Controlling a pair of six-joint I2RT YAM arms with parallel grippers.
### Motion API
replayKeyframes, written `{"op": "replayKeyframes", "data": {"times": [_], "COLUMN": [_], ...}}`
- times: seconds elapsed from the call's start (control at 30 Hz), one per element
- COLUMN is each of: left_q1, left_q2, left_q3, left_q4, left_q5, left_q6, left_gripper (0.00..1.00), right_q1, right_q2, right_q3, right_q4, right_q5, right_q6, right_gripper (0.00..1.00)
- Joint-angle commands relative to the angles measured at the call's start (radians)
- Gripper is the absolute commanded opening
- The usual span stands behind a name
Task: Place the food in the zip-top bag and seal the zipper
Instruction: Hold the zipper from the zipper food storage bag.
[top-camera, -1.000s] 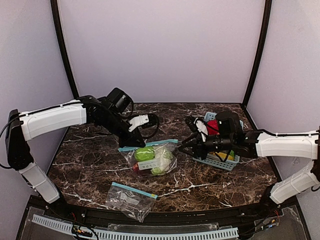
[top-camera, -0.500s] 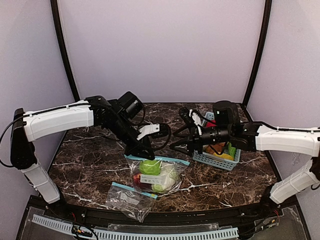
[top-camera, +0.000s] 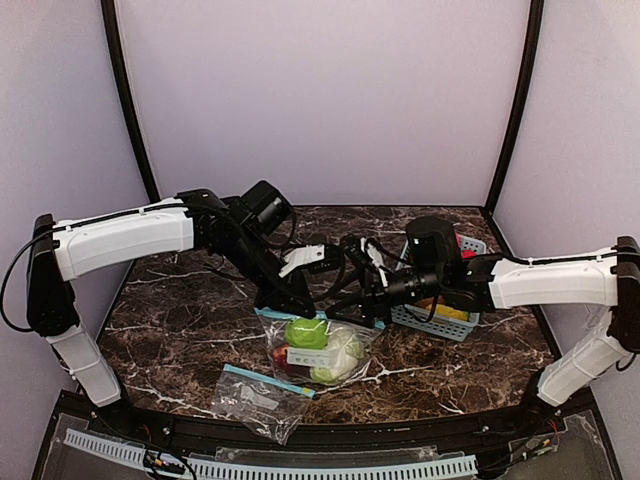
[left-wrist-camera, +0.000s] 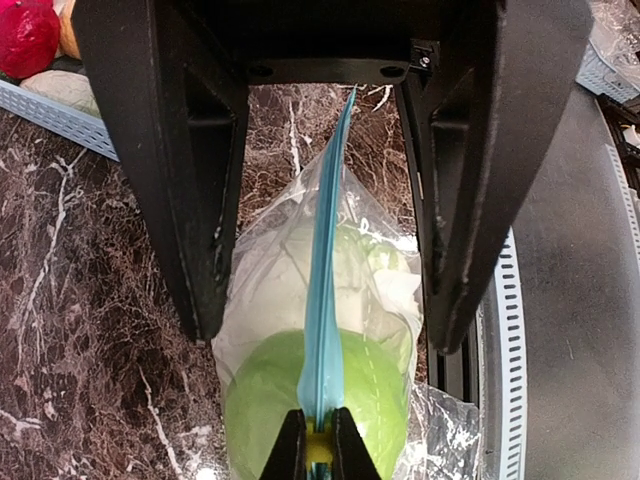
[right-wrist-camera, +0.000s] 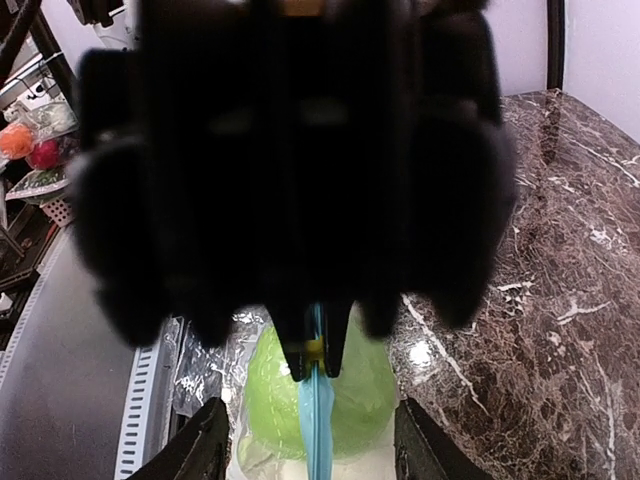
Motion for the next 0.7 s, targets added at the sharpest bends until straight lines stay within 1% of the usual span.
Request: {"op": "replayKeyframes", "data": {"times": [0.0,0.07,0.2,0.43,0.57,0.6,0.67], "left_q1": [-0.004,-0.004,-0.005,-0.005,-0.003,-0.002,-0.004], "left_q2": [-0.007,-0.009,-0.011,-0.012,-0.018,-0.023,-0.027], "left_q3": [0.028,0.029,0.025,0.011,0.011,0.010,0.008], "left_q4": [0.019,0.017,0.022,0.056,0.074,0.081,0.090], "left_q5": [0.073,0.076,0.080,0.083,0.082,0.082,0.082], "left_q6": [0.001,-0.001,-0.005,-0.027,-0.037,-0.038,-0.044], "left_gripper": [0.01,0.01,0.01,0.01,0.01,0.01,0.01], "right_q1": [0.013,0.014,0.013,0.013,0.017,0.018,0.019], "right_q2": [0.040,0.048,0.060,0.058,0.063,0.063,0.061], "right_q3": [-0.027,-0.032,-0.037,-0.061,-0.062,-0.063,-0.066], "right_q4": [0.068,0.077,0.092,0.112,0.100,0.100,0.100], "right_q5": [-0.006,0.002,-0.009,-0.021,-0.032,-0.033,-0.037], "right_q6": [0.034,0.035,0.051,0.070,0.070,0.069,0.071], "right_gripper": [0.54,0.54,0.46,0.37,0.36,0.34,0.27]}}
